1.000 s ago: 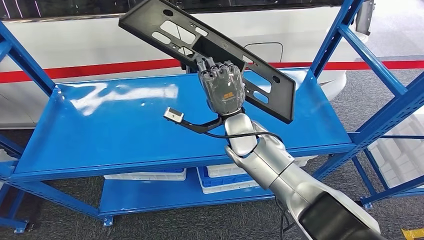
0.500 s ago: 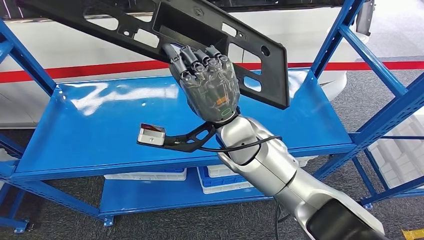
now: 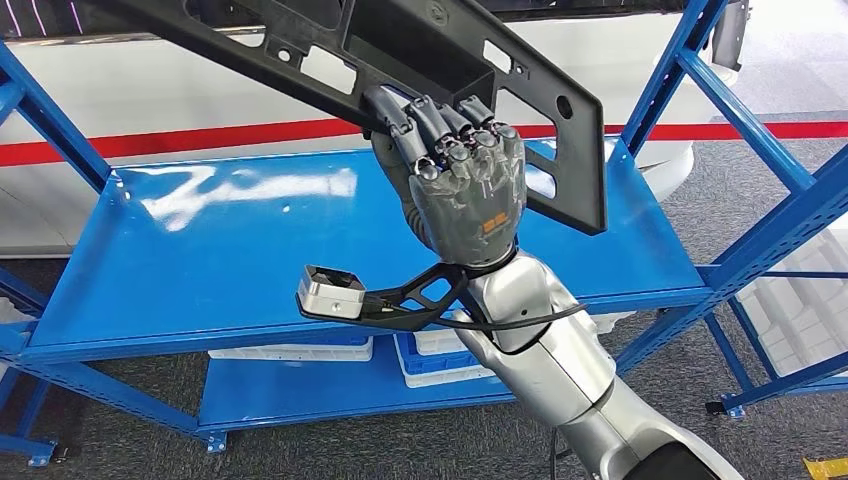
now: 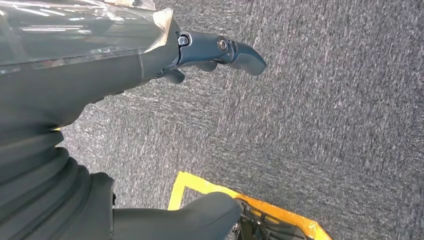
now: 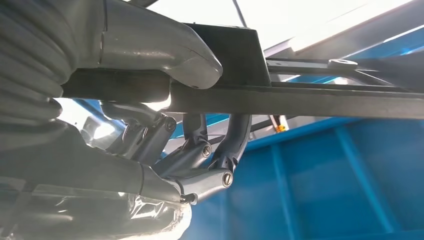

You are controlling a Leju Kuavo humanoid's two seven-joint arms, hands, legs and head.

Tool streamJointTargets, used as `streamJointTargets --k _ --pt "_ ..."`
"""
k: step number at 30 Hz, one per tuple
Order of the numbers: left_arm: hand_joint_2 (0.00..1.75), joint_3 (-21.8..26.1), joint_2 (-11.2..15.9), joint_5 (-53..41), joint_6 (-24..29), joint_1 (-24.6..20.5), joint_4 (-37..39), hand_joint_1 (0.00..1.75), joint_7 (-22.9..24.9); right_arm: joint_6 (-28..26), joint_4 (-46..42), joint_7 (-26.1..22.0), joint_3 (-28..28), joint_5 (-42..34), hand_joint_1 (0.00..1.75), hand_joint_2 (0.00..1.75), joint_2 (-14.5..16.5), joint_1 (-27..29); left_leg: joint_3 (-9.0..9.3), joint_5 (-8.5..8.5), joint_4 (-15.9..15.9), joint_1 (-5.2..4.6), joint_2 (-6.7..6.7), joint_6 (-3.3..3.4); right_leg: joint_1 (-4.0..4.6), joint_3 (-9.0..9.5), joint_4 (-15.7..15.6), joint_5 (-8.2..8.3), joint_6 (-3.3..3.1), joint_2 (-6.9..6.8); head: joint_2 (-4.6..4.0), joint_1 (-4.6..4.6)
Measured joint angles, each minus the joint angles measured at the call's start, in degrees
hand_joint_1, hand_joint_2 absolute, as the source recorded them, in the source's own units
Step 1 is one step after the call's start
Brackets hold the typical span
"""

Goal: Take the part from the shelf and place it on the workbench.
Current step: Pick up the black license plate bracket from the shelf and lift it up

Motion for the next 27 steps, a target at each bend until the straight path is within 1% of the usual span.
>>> streamJointTargets --k 6,8,15,21,25,27 --pt "1.75 0.02 -0.1 0.0 0.01 -0.01 -0.04 0.0 0.0 0.0 -0.38 -0.01 -0.32 0.0 1.75 1.75 0.05 0.29 0.0 0.0 0.0 0.0 0.0 0.0 0.0 0.0 0.0 0.0 0.0 0.0 0.0 0.0" --pt "1.75 0.08 -0.41 -0.08 0.03 -0.07 -0.24 0.0 -0.13 0.0 -1.84 -1.48 -1.75 0.0 1.75 1.75 0.53 1.66 0.0 0.0 0.0 0.01 0.0 0.0 0.0 0.0 0.0 0.0 0.0 0.0 0.0 -0.01" --pt "1.75 0.19 -1.37 -0.11 1.12 -0.4 -0.95 0.0 -1.29 0.0 -7.32 -9.9 -8.3 -0.71 1.75 1.75 4.61 8.29 0.0 -0.04 0.0 0.0 -0.01 -0.04 0.0 0.0 0.0 -0.03 0.01 0.0 0.0 -0.01" --pt "1.75 0.95 -2.52 1.44 0.58 -0.79 -1.57 0.0 -2.81 0.0 -10.98 -21.91 -15.14 -7.14 1.75 1.75 10.26 14.35 0.0 -0.1 0.01 -0.01 0.0 0.0 -0.04 0.01 -0.02 -0.03 0.01 0.0 0.0 -0.01" --pt "1.75 1.53 -2.81 1.77 -0.91 -0.8 -1.89 0.0 -2.37 0.0 -11.39 -28.03 -19.22 -11.95 1.75 1.75 13.95 17.33 0.01 -0.28 0.06 -0.13 -0.01 0.2 -0.29 0.04 -0.05 -0.07 0.12 0.0 0.0 -0.01" --pt "1.75 1.54 -2.83 1.68 -2.02 -0.81 -2.11 0.0 -2.33 0.0 -11.42 -29.9 -21.1 -13.95 1.75 1.75 15.44 18.49 0.01 -0.38 0.12 -0.24 -0.01 0.36 -0.45 0.07 -0.06 -0.12 0.24 0.0 0.0 -0.02"
